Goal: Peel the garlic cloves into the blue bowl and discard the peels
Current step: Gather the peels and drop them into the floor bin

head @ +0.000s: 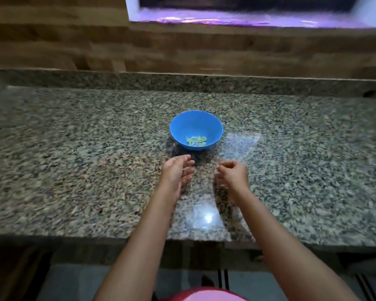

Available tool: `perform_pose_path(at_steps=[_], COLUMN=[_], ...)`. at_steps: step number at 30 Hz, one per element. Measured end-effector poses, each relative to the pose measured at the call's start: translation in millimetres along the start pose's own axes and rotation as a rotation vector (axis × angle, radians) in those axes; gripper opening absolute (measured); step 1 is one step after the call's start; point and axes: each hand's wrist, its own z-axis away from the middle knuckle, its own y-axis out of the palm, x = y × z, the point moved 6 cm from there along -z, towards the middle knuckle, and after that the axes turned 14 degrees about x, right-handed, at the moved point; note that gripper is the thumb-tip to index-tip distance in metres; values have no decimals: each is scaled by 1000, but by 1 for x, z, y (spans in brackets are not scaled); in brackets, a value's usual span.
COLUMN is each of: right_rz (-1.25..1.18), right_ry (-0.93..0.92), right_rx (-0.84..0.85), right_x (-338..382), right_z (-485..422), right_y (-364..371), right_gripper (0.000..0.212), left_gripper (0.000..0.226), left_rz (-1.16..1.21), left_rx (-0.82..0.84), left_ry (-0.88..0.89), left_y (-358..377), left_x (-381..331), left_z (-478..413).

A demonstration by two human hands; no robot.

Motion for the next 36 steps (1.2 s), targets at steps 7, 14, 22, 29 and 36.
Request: perform_pose_path(at_steps=[7,14,22,29,36], right_rz=[481,489,411,423,417], right_ry=[-20,-48,-275,-374,-249], right_rx=[44,90,24,-4,132], right_x=[8,23,89,88,34], right_z=[-26,-27,-34,-17,10], right_y=[-7,5,34,39,62], right_gripper=[6,10,14,17,6], left_gripper=[14,14,14,29,28], left_rz=[-41,-70,-276,-879,-1116], left_rx=[-63,-87,-64,-142,-53], left_ry=[-38,-21,26,66,152], left_y=[-8,-23,-48,-67,-62], left_x=[7,-7,-13,-11,-10], left_z=[-20,-35,-40,-35,-49])
